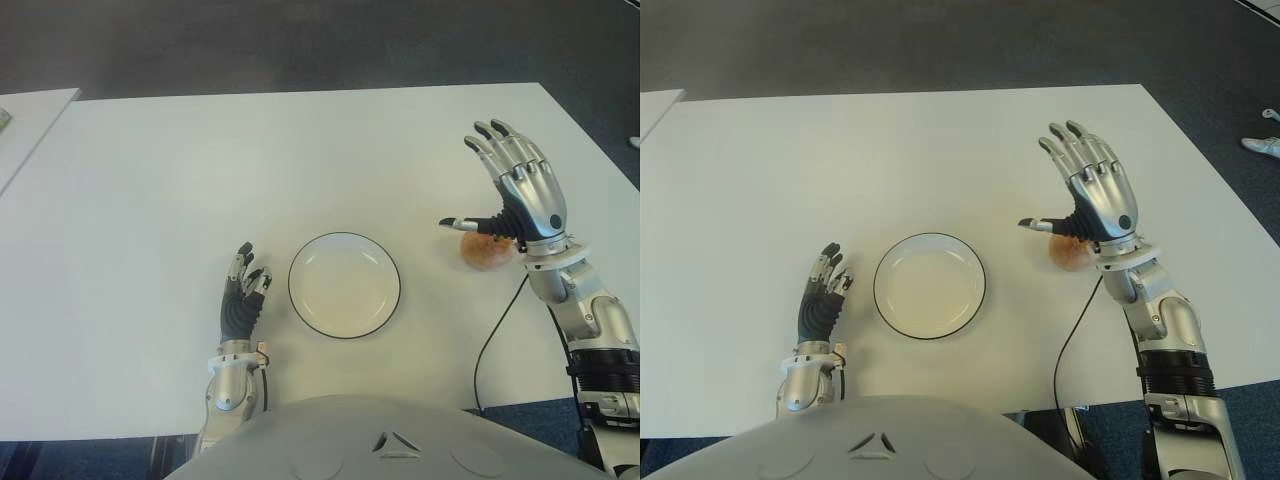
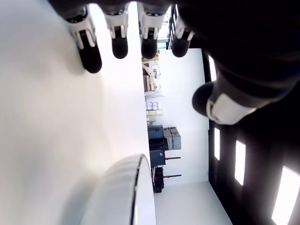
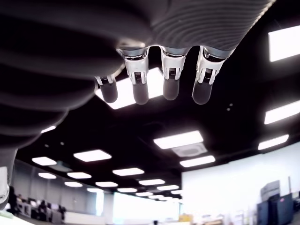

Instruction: Put the apples into the plate.

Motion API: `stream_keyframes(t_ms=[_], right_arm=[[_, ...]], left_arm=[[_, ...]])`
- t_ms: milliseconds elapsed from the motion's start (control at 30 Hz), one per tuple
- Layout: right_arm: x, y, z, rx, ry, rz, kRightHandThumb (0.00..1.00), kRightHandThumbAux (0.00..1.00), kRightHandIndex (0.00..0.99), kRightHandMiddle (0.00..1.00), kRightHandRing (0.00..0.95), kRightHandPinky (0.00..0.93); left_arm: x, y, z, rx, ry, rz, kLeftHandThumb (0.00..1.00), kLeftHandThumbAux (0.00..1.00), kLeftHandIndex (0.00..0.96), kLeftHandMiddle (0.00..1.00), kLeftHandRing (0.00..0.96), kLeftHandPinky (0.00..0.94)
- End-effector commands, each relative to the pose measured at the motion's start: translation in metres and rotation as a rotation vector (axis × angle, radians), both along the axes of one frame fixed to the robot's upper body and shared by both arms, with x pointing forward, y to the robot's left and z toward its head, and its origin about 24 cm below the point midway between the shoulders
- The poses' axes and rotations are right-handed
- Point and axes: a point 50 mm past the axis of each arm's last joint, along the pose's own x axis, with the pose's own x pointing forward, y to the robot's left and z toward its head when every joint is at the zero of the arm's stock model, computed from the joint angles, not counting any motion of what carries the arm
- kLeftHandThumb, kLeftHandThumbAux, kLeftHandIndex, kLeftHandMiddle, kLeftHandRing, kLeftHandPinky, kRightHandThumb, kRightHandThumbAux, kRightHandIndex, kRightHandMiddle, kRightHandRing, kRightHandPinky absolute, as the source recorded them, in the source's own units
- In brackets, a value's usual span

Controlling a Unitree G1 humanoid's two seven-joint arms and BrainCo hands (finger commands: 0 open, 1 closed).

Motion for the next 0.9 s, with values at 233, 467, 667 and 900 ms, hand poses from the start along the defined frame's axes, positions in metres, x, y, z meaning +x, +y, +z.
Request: stream_keyframes(t_ms=[233,467,667,900], right_arm=[[-0.003,-0.026,-0.014,-0.036,0.11,-0.134,0.304,0.489,0.058,0.027,0.0,0.0],[-0.007,-0.038,-0.02,-0.026,0.166,-0.179,0.285,0.463,0.039,0.016,0.0,0.0],[-0.01,-0.045,-0.024,-0.01,0.216,-0.215,0.262,0.438,0.035,0.017,0.0,0.0],[-0.014,-0.049,-0.028,0.004,0.265,-0.247,0.222,0.407,0.039,0.016,0.0,0.0]], left_arm=[[-0.004,0.002,-0.007,-0.016,0.037,-0.005,0.049,0.536,0.056,0.056,0.073,0.105],[-0.004,0.003,-0.007,-0.02,0.035,-0.009,0.049,0.539,0.067,0.058,0.074,0.099],[-0.004,0.006,-0.007,-0.005,0.032,-0.013,0.04,0.537,0.069,0.049,0.062,0.088],[-0.005,0.01,-0.009,0.012,0.03,-0.012,0.03,0.537,0.07,0.043,0.05,0.07]])
